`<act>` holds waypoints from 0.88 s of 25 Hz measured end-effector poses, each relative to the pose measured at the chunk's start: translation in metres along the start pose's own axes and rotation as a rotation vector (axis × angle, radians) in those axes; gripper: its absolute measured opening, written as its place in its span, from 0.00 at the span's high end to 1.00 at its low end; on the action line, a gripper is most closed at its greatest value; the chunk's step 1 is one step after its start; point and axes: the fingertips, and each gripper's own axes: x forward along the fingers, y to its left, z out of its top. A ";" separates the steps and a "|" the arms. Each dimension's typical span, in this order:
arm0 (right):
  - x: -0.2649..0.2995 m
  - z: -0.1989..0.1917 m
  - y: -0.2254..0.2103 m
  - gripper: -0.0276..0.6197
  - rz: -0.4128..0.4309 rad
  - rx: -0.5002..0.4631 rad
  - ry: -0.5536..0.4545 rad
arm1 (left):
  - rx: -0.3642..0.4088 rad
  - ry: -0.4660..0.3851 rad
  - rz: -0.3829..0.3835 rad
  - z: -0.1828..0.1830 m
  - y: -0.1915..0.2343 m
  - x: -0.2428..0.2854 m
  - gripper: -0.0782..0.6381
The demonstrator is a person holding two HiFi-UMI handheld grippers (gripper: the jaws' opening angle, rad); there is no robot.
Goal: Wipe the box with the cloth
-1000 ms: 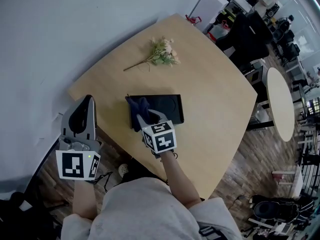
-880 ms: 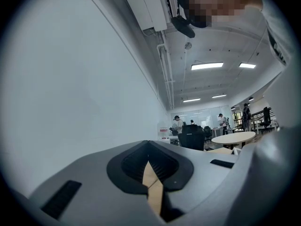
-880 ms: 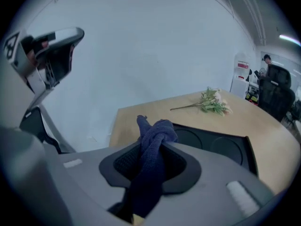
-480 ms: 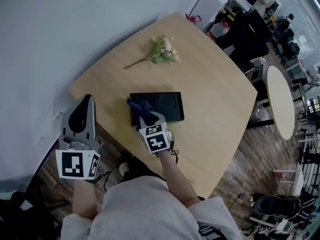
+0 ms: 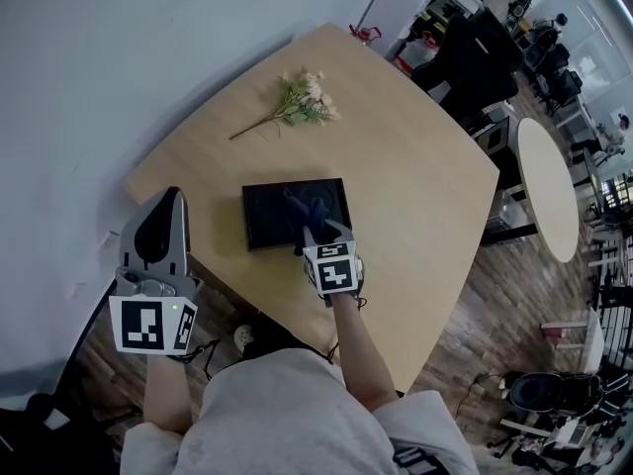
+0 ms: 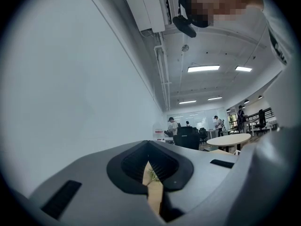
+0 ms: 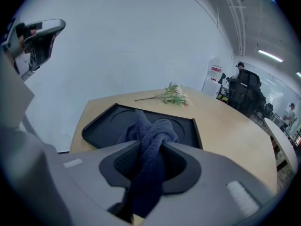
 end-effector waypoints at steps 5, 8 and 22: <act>-0.007 -0.008 -0.028 0.77 -0.049 0.049 -0.005 | 0.004 -0.003 -0.022 0.002 -0.011 0.004 0.88; -0.012 -0.013 -0.042 0.77 -0.069 0.074 -0.006 | 0.004 -0.003 -0.032 0.004 -0.018 0.005 0.88; -0.032 -0.015 -0.051 0.77 -0.019 0.200 -0.066 | 0.022 -0.031 -0.062 0.015 -0.038 0.005 0.88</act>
